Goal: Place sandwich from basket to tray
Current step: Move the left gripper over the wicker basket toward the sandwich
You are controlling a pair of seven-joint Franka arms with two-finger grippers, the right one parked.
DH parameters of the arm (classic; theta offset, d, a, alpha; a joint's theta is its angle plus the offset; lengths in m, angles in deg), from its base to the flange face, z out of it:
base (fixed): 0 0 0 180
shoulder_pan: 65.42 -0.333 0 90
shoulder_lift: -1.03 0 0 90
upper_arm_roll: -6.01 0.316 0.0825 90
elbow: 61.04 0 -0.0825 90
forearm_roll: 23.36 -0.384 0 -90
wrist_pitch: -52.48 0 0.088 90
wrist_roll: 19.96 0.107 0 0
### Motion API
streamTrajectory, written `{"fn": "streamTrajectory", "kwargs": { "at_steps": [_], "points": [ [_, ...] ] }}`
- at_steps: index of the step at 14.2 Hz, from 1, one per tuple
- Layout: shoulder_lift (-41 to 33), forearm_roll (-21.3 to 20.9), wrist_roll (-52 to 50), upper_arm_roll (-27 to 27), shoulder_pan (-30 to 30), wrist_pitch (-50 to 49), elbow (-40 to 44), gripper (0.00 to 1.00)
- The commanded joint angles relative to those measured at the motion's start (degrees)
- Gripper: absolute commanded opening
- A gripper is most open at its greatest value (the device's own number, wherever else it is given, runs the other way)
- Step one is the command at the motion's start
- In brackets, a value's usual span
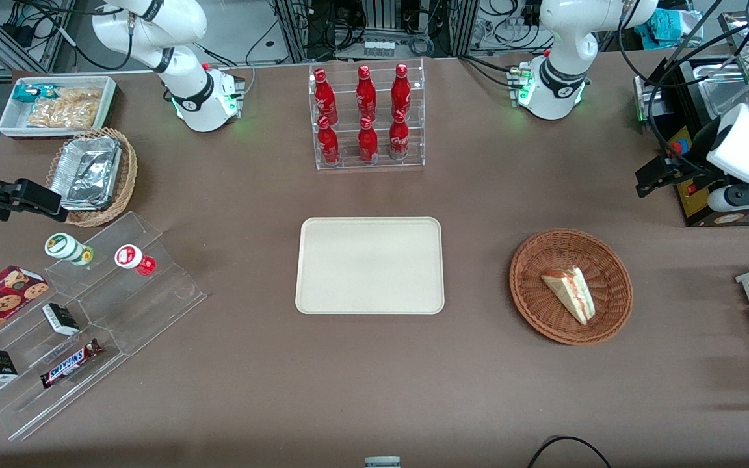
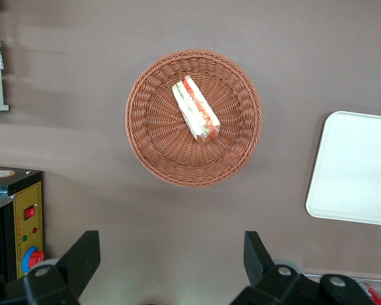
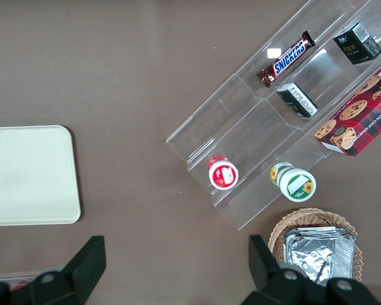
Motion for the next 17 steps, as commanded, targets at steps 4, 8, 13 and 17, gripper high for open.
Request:
{"fn": "streamTrajectory", "kwargs": {
  "at_steps": [4, 8, 13, 17],
  "points": [
    [0.75, 0.67, 0.10, -0.37, -0.56, -1.45, 1.24, 1.00],
    [3.38, 0.67, -4.55, -0.37, -0.56, -1.54, -1.21, 1.00],
    [11.37, 0.14, -16.40, -0.46, -0.03, 4.41, -6.13, 1.00],
    [16.38, -0.30, -25.47, -0.46, 0.23, 19.69, -12.72, 1.00]
  ]
}}
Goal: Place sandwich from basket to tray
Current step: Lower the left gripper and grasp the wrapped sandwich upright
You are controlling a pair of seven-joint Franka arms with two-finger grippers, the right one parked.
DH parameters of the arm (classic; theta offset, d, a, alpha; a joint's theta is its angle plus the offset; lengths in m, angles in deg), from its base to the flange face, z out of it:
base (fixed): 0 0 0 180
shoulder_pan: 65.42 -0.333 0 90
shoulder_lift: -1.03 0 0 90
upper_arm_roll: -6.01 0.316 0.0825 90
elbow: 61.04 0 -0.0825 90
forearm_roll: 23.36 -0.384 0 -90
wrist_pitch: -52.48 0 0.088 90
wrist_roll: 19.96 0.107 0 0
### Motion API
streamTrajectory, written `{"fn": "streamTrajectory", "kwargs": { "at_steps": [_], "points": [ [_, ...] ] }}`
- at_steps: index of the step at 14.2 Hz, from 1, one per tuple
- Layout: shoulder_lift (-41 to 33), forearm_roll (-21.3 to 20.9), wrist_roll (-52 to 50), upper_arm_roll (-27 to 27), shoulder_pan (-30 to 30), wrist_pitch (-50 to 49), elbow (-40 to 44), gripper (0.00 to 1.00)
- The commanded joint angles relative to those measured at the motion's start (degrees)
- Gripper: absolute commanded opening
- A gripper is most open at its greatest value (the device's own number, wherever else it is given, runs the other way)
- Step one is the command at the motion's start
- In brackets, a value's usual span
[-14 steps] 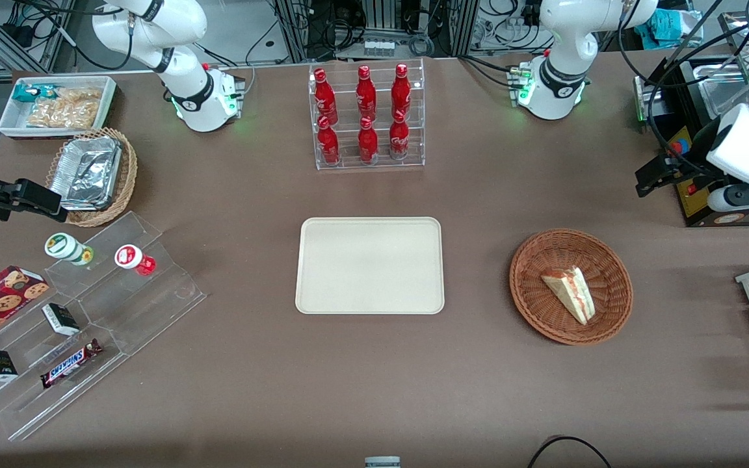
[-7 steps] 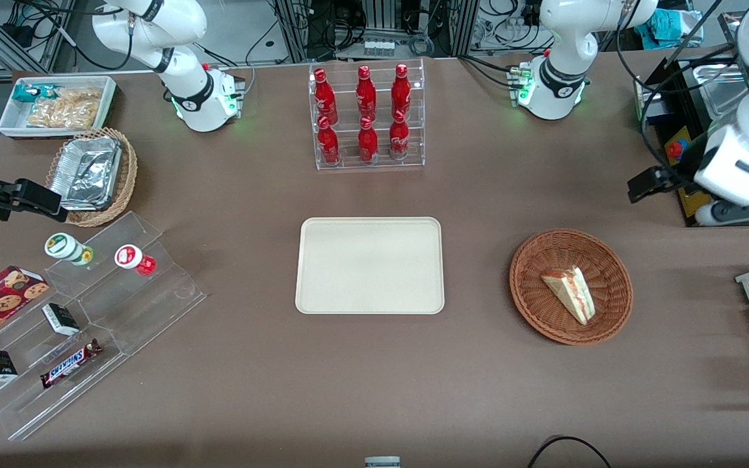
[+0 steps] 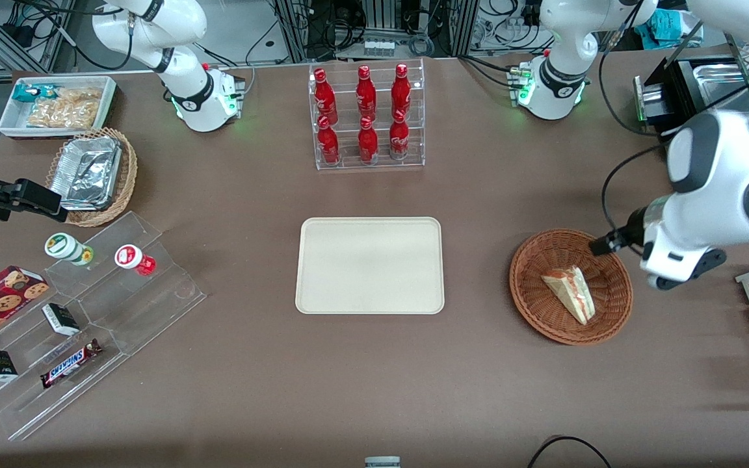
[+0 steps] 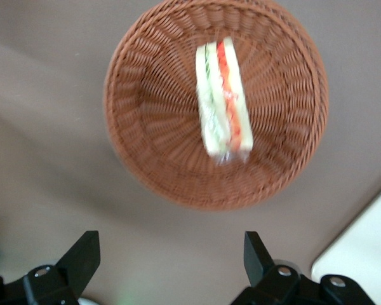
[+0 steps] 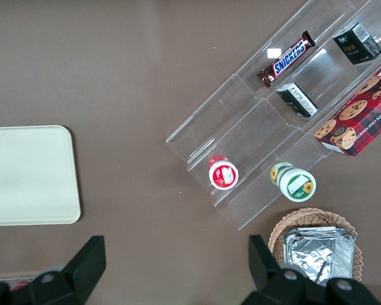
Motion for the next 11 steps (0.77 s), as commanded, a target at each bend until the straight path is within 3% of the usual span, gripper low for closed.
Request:
{"fn": "streamTrajectory", "kwargs": {
  "at_steps": [1, 5, 11],
  "points": [
    [2.72, -0.28, -6.02, -0.32, 0.25, 8.33, -3.22, 1.00],
    [9.31, -0.36, -12.62, -0.23, 1.65, 18.18, -3.14, 1.00],
    [12.31, -0.54, -12.54, -0.14, 1.57, 24.53, -5.86, 1.00]
  ]
}}
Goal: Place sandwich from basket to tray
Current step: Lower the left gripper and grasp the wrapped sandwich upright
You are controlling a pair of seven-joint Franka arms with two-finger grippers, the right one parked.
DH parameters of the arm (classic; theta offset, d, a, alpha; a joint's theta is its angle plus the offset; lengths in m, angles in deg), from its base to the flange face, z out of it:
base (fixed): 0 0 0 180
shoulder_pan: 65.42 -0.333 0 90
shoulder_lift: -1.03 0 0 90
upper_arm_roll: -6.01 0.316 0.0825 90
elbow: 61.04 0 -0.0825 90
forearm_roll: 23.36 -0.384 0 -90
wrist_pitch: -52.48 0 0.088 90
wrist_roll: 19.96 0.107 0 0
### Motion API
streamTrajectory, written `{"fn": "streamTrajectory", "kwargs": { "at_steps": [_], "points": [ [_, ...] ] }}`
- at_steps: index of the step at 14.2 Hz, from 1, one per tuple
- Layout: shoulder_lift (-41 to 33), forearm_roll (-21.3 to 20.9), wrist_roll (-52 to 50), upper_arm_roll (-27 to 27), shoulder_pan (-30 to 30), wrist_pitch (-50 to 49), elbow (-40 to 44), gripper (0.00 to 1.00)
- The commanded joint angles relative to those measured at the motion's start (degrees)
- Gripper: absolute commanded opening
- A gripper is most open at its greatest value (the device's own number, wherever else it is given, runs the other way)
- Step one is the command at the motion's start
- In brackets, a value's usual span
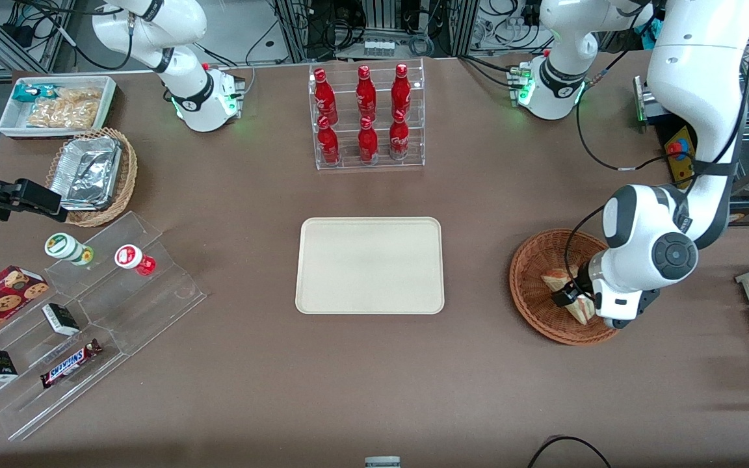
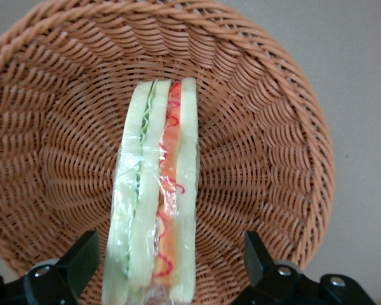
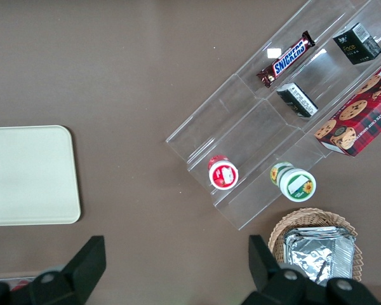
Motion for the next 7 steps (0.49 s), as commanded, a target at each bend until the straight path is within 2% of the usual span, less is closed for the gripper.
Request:
{"fn": "streamTrajectory", "kwargs": {
  "at_steps": [1, 3, 4, 5, 6, 7],
  "points": [
    [0.07, -0.52, -1.34, 0.10, 0.04, 1.47, -1.15, 1.00],
    [1.30, -0.52, -1.08, 0.19, -0.14, 3.31, -1.50, 0.98],
    [1.66, -0.52, -1.08, 0.19, -0.14, 4.71, -1.94, 0.81],
    [1.92, -0.52, -0.99, 0.19, -0.22, 4.90, -1.94, 0.58],
    [1.92, -0.52, -0.82, 0.19, -0.31, 4.73, -1.85, 0.41],
    [1.92, -0.52, -0.90, 0.19, -0.23, 4.55, -1.76, 0.31]
  ]
}}
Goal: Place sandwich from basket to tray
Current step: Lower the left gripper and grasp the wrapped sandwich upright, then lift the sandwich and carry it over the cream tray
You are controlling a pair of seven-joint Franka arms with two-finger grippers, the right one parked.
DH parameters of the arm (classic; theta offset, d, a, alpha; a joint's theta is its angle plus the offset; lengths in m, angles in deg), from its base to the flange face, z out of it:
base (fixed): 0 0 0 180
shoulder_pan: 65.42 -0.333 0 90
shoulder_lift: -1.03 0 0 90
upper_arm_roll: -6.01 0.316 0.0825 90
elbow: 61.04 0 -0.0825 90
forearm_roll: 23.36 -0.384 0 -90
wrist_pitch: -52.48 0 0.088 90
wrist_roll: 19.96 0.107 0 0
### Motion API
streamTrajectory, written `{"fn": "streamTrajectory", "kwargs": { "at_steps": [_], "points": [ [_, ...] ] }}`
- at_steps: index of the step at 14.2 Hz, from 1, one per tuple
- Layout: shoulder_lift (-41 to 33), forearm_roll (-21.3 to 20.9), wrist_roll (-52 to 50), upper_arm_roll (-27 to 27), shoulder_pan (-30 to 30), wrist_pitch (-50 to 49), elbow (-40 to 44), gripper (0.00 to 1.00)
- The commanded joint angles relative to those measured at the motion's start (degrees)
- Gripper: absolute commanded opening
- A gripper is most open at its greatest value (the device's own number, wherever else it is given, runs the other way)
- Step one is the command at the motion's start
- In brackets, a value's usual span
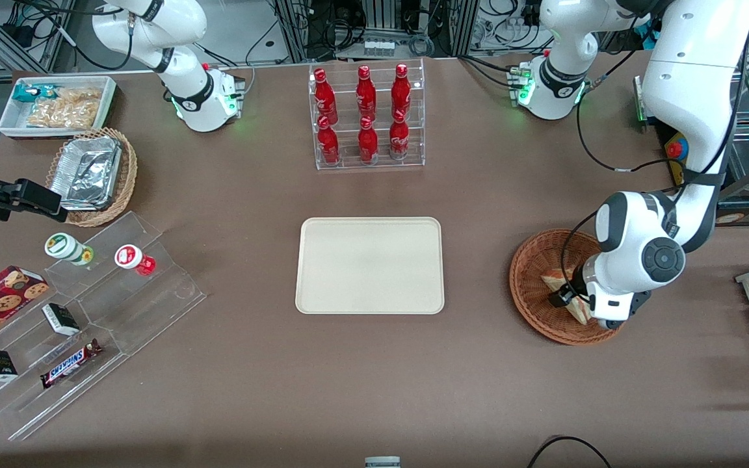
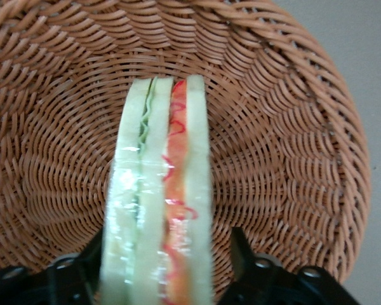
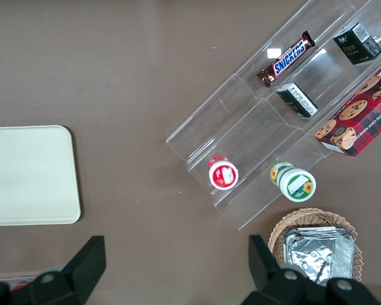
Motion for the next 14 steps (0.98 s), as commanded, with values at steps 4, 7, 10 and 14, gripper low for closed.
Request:
{"fn": "streamTrajectory", "kwargs": {
  "at_steps": [4, 7, 10, 14],
  "points": [
    [-2.12, -0.69, 0.47, -0.15, 0.37, -1.61, 1.20, 0.20],
    [-3.88, -1.92, 0.56, -1.29, 2.90, -10.64, 5.84, 0.21],
    [-4.68, -1.84, 0.21, -1.29, 9.84, -16.47, 11.03, 0.21],
    [-1.79, -1.75, -0.93, -1.29, 22.14, -16.74, 16.75, 0.22]
  ]
}}
